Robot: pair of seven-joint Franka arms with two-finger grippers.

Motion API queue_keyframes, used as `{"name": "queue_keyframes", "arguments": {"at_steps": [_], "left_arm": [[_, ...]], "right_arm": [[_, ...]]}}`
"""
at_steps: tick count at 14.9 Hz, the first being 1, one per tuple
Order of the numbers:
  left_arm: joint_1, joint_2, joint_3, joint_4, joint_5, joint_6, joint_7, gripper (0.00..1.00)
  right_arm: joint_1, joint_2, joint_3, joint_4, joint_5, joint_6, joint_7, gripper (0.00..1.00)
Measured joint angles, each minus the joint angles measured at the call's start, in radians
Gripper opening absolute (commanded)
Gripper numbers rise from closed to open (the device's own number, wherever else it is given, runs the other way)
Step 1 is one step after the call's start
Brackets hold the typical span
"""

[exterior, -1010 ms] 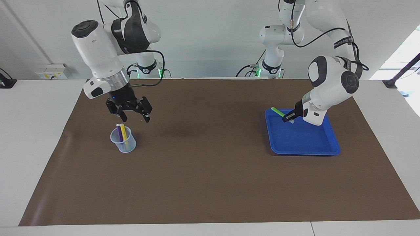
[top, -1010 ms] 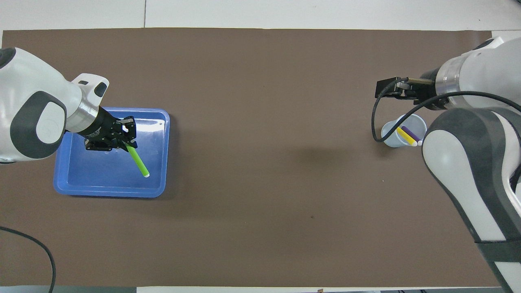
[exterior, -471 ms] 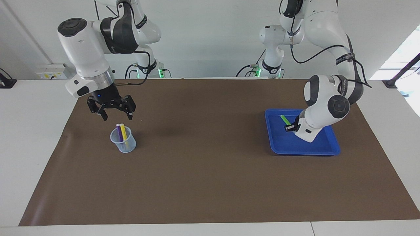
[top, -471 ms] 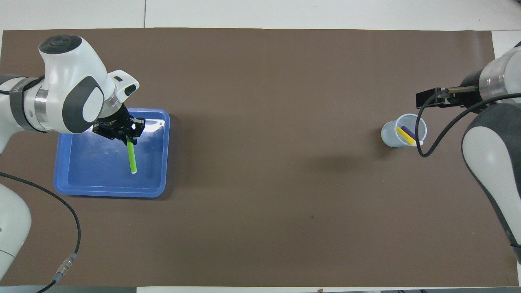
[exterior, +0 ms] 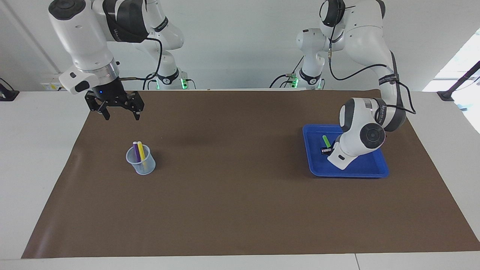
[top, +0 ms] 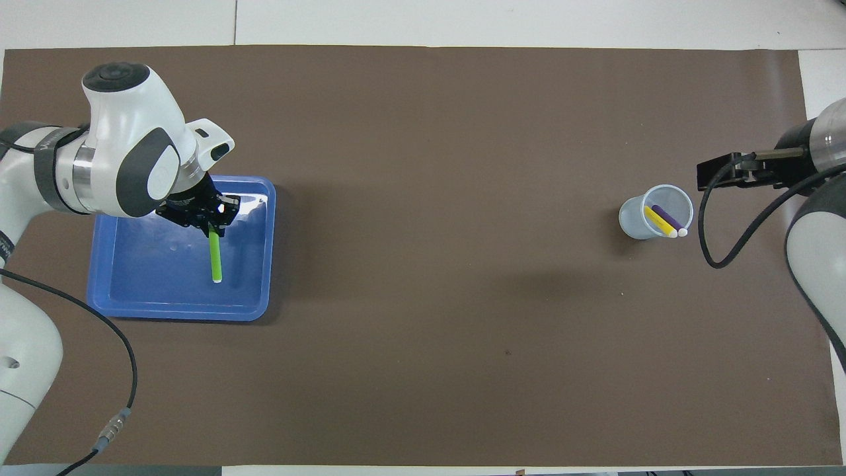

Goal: Right arm passes pens to left for tray arrangement
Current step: 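Release the green pen in the tray with the left gripper, then raise the left gripper from the tray while the right gripper nears the cup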

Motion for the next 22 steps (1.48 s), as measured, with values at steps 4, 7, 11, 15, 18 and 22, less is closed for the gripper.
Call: {"name": "queue_keyframes", "arguments": {"at_steps": [4,7,11,15,18,22], "left_arm": [[0.002,0.0,0.002,-0.015,0.0,0.016,0.004,1.0],[0.003,0.0,0.002,-0.015,0.0,0.022,0.007,1.0],[0.004,0.0,0.002,-0.014,0.0,0.025,0.008,1.0],[0.005,-0.005,0.002,-0.001,-0.013,0.024,0.008,1.0],[0.013,-0.05,0.003,0.023,-0.08,0.017,0.008,1.0],[0.027,-0.183,0.009,0.034,-0.232,-0.052,-0.005,1.0]], "right_arm": [[-0.011,-0.013,-0.002,-0.166,0.004,0.162,0.0,0.96],[-0.011,-0.013,-0.002,-0.306,0.006,0.302,0.0,0.96],[-0.01,-0.009,-0.002,-0.453,0.006,0.471,-0.028,0.96],[-0.008,0.001,0.002,-0.49,0.006,0.503,-0.032,0.95],[-0.005,0.01,0.007,-0.491,0.006,0.544,-0.032,0.95],[-0.004,0.014,0.012,-0.491,0.006,0.576,-0.032,0.95]]}}
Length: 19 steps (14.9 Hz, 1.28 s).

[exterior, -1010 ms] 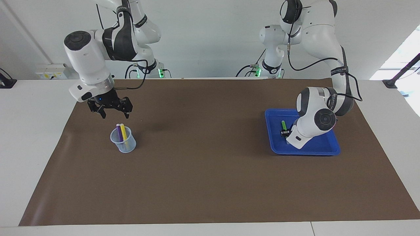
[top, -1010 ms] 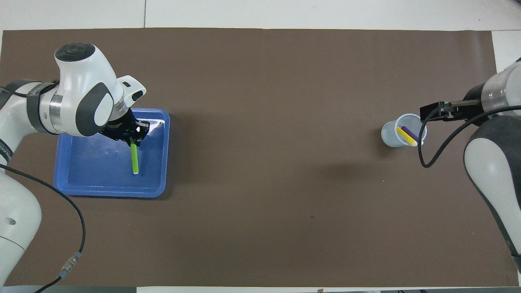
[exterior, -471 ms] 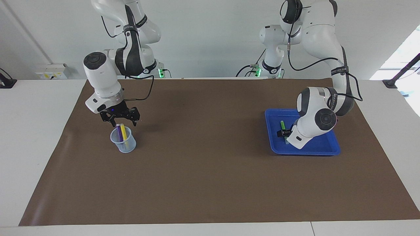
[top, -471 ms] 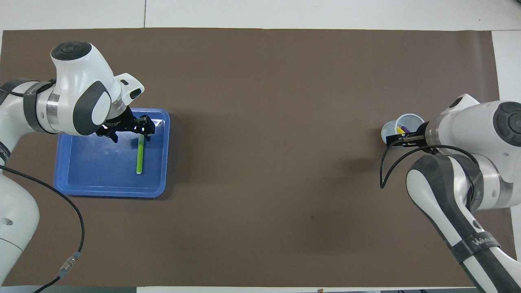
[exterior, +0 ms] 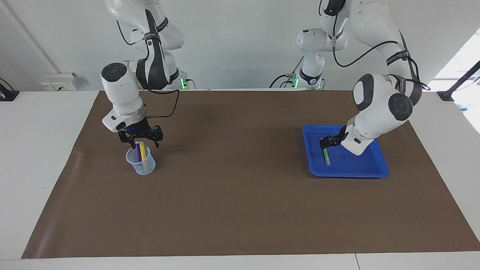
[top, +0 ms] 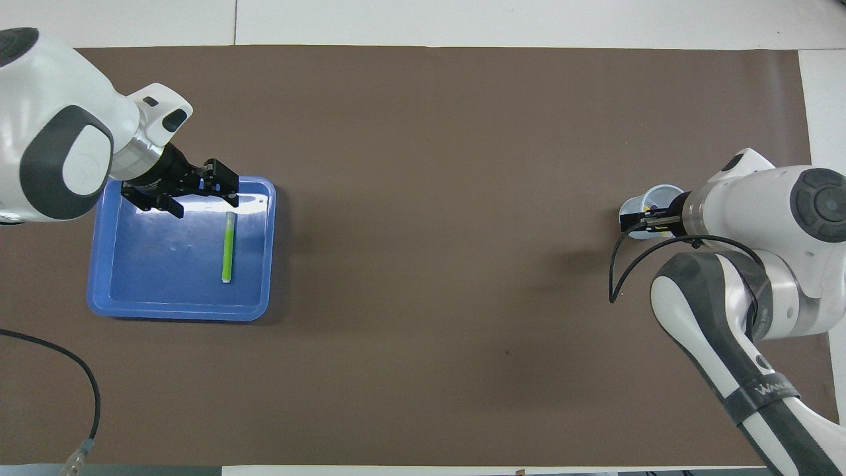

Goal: Right arm passes pens to left for tray arrangement
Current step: 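Raise the left gripper from the tray while the right gripper nears the cup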

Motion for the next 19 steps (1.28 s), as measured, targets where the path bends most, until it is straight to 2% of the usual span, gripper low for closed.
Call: {"name": "queue_keyframes", "arguments": {"at_steps": [7,10,14,15,17,19], "left_arm": [[0.019,-0.174,0.003,-0.012,-0.226,-0.029,-0.234,1.0],[0.03,-0.219,0.004,-0.039,-0.253,-0.027,-0.249,1.0],[0.034,-0.273,0.004,-0.123,-0.261,0.016,-0.251,1.0],[0.034,-0.282,0.004,-0.138,-0.266,0.026,-0.251,1.0],[0.034,-0.291,0.004,-0.153,-0.27,0.034,-0.251,1.0],[0.034,-0.292,0.004,-0.156,-0.27,0.036,-0.251,1.0]], "right_arm": [[0.005,0.001,0.017,-0.006,0.003,0.003,0.005,0.95],[0.005,0.001,0.017,-0.02,0.005,0.003,0.005,0.95],[0.005,0.001,0.016,-0.029,0.006,0.003,0.005,0.95],[0.005,0.001,0.016,-0.03,0.006,0.003,0.005,0.92],[0.005,0.001,0.016,-0.031,0.012,0.003,0.006,0.57],[0.004,0.001,0.016,-0.03,0.052,0.003,0.006,0.34]]}}
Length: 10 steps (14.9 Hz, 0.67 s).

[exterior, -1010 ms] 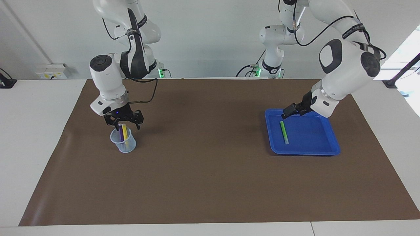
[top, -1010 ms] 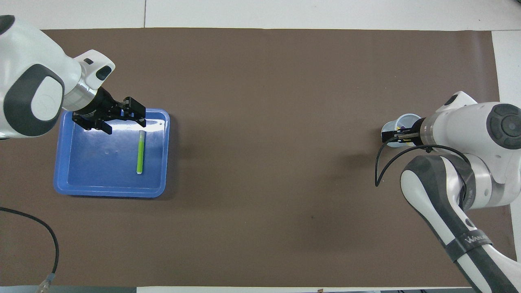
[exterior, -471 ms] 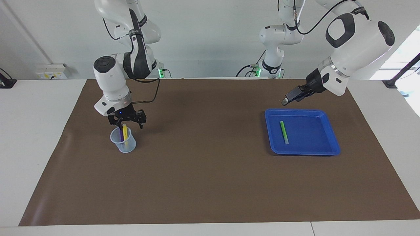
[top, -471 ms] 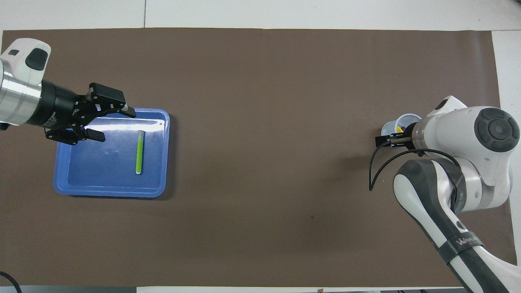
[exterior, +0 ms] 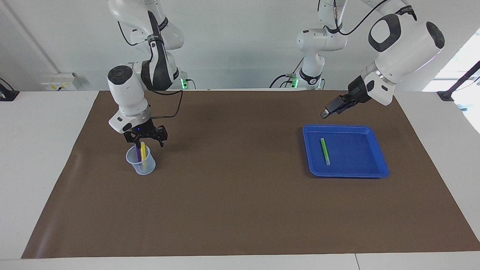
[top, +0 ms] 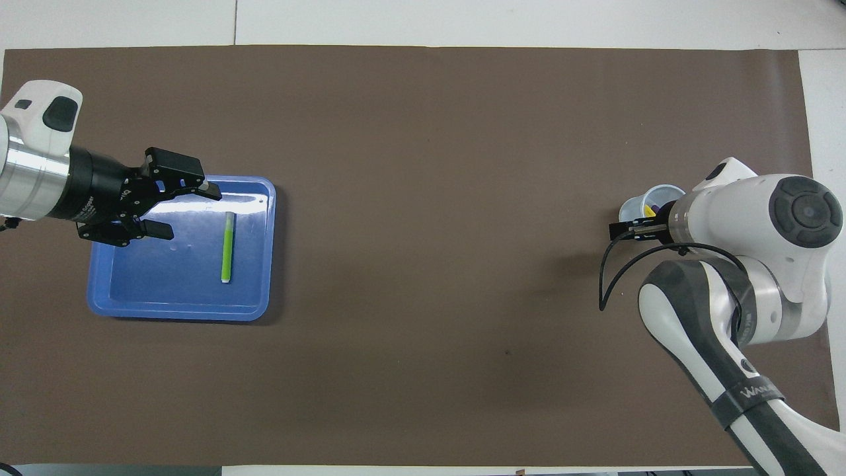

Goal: Right arm passes pens to left for tray arrangement
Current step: 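Raise the left gripper from the tray while the right gripper nears the cup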

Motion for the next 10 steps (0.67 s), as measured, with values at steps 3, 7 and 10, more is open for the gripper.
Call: {"name": "queue_keyframes", "arguments": {"at_steps": [3,7,10], "left_arm": [[0.001,-0.001,0.0,-0.004,0.0,0.002,0.0,1.0],[0.002,-0.003,0.0,-0.006,-0.001,0.005,-0.001,1.0],[0.002,-0.003,0.001,-0.006,-0.001,0.005,-0.001,1.0]], "right_arm": [[-0.001,-0.001,-0.002,0.002,0.027,0.0,0.0,0.31],[-0.01,-0.001,-0.006,0.003,0.028,0.0,0.0,0.31],[-0.01,0.0,-0.006,0.019,0.028,0.003,0.0,0.31]]}}
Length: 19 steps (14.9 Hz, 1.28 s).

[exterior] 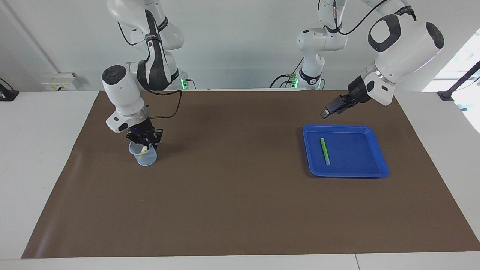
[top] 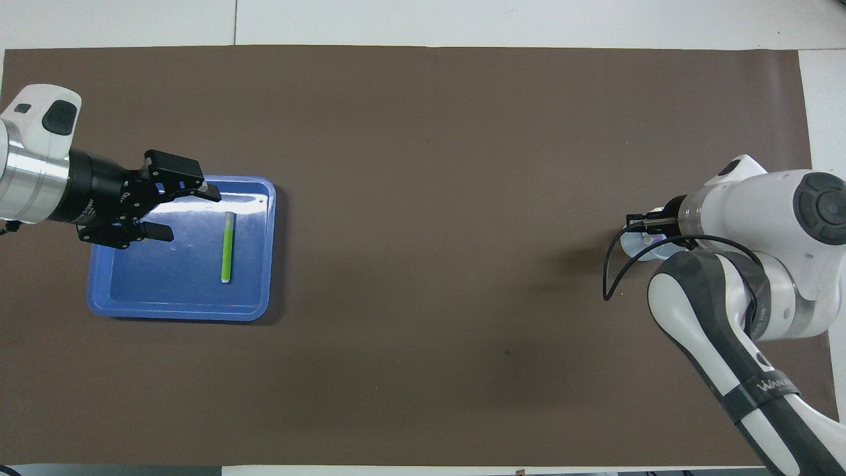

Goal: Right arm passes pens to left for tray arrangement
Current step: 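Raise the left gripper from the tray while the right gripper nears the cup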

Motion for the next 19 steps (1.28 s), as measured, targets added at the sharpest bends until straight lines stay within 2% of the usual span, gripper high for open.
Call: {"name": "queue_keyframes", "arguments": {"at_steps": [6,11,19], "left_arm": [[0.0,0.0,0.0,0.0,0.0,0.0,-0.012,1.0],[0.0,0.0,0.0,0.0,0.0,0.001,-0.016,1.0],[0.0,0.0,0.0,0.0,0.0,0.001,-0.018,1.0]], "right_arm": [[0.0,0.001,-0.004,0.03,0.0,-0.004,0.0,0.33],[0.0,0.001,-0.007,0.048,-0.004,-0.056,0.0,0.34],[-0.002,0.001,-0.044,0.058,-0.068,-0.078,0.0,0.35]]}}
